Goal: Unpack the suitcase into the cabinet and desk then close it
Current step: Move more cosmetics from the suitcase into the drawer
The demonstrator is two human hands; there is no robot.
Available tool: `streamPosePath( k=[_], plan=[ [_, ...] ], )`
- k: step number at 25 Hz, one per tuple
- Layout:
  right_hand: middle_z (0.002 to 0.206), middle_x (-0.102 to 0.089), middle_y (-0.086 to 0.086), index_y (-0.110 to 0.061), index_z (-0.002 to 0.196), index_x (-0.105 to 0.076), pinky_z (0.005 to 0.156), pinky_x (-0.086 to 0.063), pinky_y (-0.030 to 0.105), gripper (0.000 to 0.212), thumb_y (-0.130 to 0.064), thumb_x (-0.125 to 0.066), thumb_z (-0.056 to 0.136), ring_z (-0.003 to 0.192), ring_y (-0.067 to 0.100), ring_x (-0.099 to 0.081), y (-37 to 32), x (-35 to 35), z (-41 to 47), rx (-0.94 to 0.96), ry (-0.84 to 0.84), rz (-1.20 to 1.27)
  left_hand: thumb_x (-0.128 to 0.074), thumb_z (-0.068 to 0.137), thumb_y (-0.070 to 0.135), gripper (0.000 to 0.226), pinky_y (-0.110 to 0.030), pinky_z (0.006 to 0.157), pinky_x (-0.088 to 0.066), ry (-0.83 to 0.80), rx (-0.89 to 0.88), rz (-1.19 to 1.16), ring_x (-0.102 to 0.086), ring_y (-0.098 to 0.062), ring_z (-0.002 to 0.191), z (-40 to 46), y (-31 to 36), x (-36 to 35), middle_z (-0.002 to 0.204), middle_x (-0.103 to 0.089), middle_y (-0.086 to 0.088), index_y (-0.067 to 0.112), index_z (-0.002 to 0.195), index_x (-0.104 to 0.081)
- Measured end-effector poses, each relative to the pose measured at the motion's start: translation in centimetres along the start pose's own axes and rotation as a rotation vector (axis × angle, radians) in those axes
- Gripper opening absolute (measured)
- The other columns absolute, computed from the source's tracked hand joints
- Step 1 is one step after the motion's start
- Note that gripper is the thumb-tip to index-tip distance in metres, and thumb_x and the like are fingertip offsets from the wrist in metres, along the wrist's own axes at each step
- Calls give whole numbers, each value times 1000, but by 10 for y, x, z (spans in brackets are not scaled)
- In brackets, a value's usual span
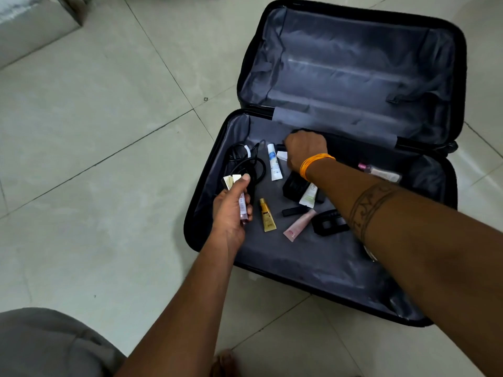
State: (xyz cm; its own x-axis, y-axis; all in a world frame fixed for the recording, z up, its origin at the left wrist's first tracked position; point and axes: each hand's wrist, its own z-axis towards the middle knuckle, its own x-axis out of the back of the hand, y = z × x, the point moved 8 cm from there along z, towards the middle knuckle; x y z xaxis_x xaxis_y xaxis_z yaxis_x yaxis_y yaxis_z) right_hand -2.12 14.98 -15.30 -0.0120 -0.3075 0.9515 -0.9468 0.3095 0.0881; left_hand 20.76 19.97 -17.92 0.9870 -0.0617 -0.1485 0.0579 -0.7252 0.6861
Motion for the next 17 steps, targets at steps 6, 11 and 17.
streamPosePath(
  k=[6,11,17],
  plan=[
    [109,-71,14,-12,104,-71,80,-54,39,22,-21,-73,84,101,37,-68,2,7,-6,22,86,202,-81,86,36,30,-21,41,-28,10,10,-28,-40,-12,43,3,-1,-3,60,-51,2,22,76,-57],
    [68,-70,1,-13,72,-67,56,-55,28,18,-16,-84,68,59,16,-65,15,0,-47,-277,-38,1192,-81,87,31,28,-20,40,-29,54,-19,-62,-41,-11,41,-7,18,-10,60,-50,1,20,79,-56],
    [68,-63,7,-2,99,-72,45,-45,25,27,-15,-86,81,47,15,-48,23,62,-146,-504,-103,1575,-79,90,29,30,-19,42,-34,34,8,13,-45,-8,39,-90,74,-33,53,-51,7,22,72,-57]
  ],
)
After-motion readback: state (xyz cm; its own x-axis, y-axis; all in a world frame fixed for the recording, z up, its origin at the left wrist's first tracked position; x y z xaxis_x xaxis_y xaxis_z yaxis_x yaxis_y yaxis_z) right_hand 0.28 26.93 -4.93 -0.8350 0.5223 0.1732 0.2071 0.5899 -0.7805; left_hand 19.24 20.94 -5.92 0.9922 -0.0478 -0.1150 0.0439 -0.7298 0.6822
